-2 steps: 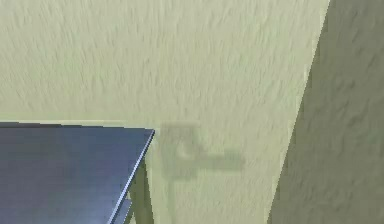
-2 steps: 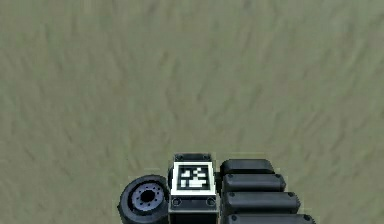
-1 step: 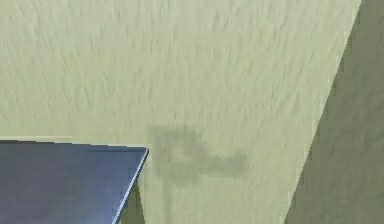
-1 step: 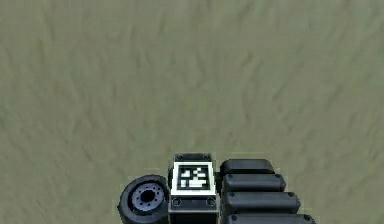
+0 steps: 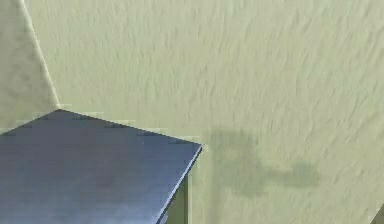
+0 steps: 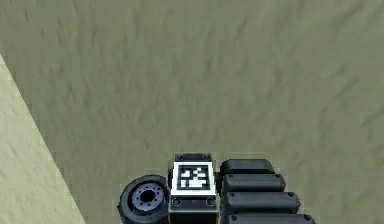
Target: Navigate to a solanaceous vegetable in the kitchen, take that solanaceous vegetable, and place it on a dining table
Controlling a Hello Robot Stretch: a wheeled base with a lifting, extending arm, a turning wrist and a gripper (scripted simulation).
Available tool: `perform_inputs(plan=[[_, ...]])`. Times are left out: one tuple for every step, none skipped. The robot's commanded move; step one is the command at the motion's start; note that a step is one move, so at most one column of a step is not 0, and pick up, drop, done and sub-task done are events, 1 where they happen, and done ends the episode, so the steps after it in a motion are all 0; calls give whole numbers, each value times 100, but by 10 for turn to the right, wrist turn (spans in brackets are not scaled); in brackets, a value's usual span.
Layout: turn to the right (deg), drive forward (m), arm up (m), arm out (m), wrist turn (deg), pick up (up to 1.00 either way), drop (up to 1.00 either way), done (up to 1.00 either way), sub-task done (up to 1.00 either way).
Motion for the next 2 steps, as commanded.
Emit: perform_inputs(plan=[[390,0,0,0,0,0,0,0,0],[-450,0,0,0,0,0,0,0,0]])
